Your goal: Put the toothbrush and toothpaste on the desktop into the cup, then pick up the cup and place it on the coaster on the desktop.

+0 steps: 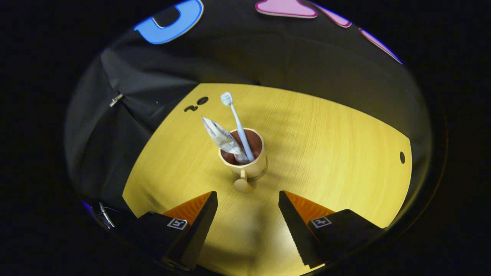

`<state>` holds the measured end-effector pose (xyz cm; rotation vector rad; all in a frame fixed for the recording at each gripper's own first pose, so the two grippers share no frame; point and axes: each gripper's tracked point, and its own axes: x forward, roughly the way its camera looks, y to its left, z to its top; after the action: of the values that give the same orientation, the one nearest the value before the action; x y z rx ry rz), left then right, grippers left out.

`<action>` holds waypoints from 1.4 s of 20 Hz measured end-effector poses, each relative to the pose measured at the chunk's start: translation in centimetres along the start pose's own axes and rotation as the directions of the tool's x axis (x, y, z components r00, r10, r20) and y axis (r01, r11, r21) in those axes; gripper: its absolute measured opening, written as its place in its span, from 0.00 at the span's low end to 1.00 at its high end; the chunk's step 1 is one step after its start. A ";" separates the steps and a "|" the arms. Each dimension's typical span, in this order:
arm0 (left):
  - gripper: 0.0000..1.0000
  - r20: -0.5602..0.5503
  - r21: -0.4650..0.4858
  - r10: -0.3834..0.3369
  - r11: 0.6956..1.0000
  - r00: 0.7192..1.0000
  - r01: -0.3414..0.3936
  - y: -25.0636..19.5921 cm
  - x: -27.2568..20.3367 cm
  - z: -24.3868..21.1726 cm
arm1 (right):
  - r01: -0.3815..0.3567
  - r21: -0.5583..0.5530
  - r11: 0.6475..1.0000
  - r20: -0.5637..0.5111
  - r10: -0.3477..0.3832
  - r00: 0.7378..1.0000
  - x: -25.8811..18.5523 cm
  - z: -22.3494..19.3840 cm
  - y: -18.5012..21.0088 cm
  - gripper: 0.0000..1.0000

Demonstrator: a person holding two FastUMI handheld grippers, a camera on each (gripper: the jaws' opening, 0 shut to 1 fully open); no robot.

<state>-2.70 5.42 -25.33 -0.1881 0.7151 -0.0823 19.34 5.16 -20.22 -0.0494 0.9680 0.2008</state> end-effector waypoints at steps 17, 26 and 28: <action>0.95 0.281 0.156 -0.141 0.983 0.949 0.099 -10.9 -3.2 14.2 | -0.104 0.124 0.987 0.613 0.006 0.790 -24.2 -1.3 0.3 0.98; 0.95 0.529 0.180 -0.088 0.984 0.844 -0.010 -13.0 -7.9 21.3 | 0.105 0.064 0.992 0.769 -0.116 0.629 -31.1 -0.8 -2.5 0.98; 0.95 0.546 0.194 -0.097 0.981 0.832 -0.013 -13.9 -8.1 21.7 | 0.120 0.080 0.990 0.767 -0.138 0.626 -31.3 -1.4 -3.4 0.98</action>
<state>5.31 -3.97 -1.30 -0.0358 0.1151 -0.1311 1.63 -3.01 4.56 -0.0081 0.0860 0.0583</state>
